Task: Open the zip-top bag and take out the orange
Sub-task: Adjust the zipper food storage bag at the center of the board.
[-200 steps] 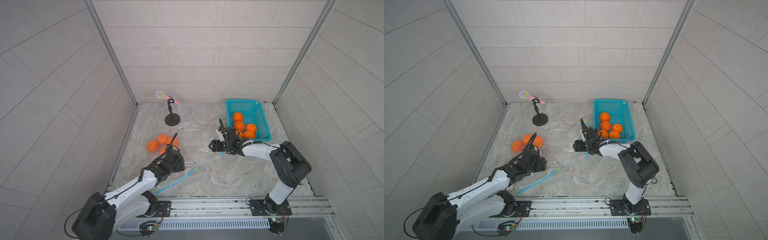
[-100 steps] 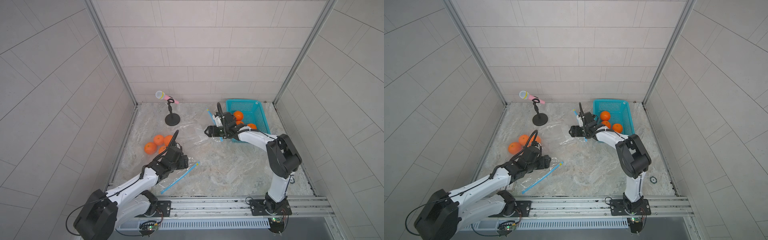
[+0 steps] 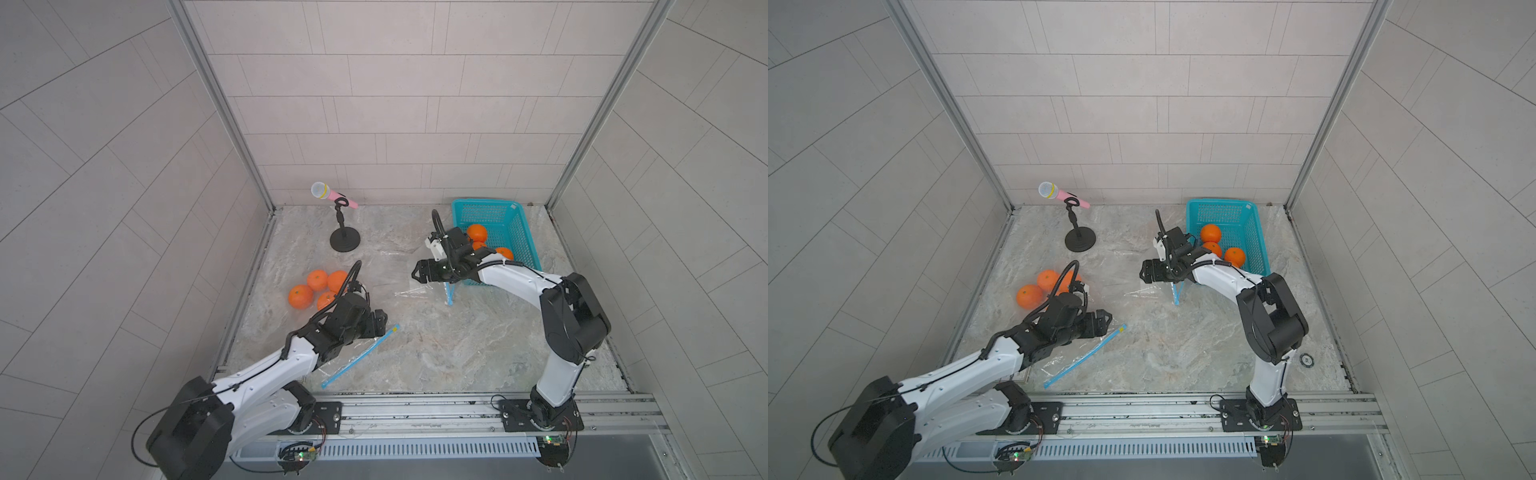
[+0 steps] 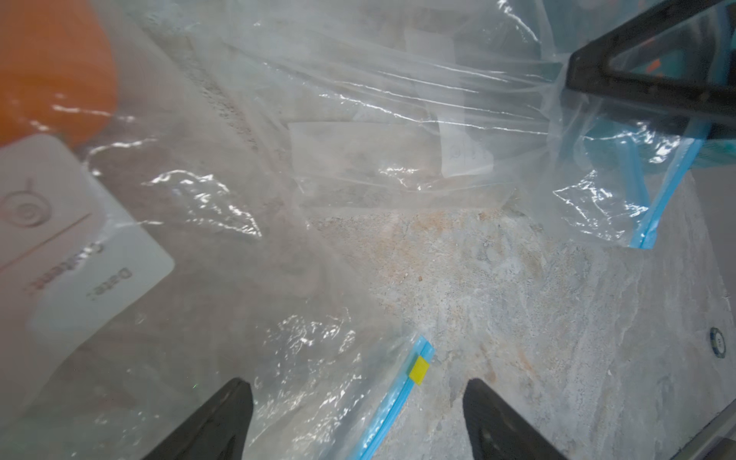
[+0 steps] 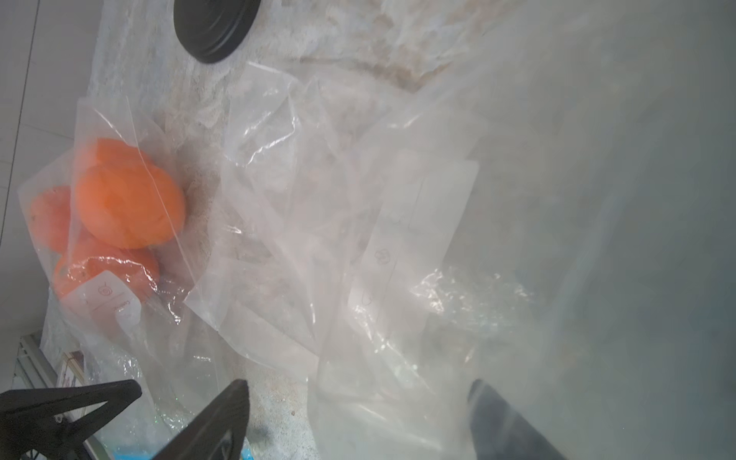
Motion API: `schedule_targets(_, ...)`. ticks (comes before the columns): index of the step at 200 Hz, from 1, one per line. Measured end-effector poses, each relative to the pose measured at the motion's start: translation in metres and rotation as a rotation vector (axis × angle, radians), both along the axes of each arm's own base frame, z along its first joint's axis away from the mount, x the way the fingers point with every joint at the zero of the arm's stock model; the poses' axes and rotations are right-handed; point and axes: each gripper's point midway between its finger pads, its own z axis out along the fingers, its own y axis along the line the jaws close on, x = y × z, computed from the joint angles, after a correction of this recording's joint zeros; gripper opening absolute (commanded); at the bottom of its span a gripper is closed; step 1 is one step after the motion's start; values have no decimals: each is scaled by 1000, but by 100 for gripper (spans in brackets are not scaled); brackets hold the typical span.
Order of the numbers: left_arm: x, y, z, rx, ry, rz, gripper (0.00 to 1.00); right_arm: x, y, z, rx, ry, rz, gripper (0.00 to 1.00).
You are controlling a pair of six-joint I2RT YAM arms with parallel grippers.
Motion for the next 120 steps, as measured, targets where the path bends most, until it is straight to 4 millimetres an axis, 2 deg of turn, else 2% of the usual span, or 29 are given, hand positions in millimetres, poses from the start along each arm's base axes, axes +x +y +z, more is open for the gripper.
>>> schedule_targets(16,20,-24,17,-19,-27,-30,90,-26,-5,-1,0,16,9,88)
schedule_targets(31,45,-46,41,-56,-73,-44,90,-47,-20,6,-7,17,-8,89)
schedule_targets(43,61,-59,57,-86,-112,-49,90,-54,-31,17,1,-9,-28,90)
schedule_targets(58,77,-72,63,-101,-132,-48,90,-56,-37,32,23,-48,-46,90)
schedule_targets(70,90,-83,56,-93,-122,-48,90,-56,-41,40,28,-72,-59,90)
schedule_targets(89,106,-96,28,-49,-63,-57,89,-59,-47,47,18,-88,-71,90)
schedule_targets(105,108,-97,7,-12,-19,-57,89,-68,-55,55,14,-107,-83,89)
schedule_targets(120,102,-92,-1,13,10,-54,89,-86,-65,67,44,-146,-94,86)
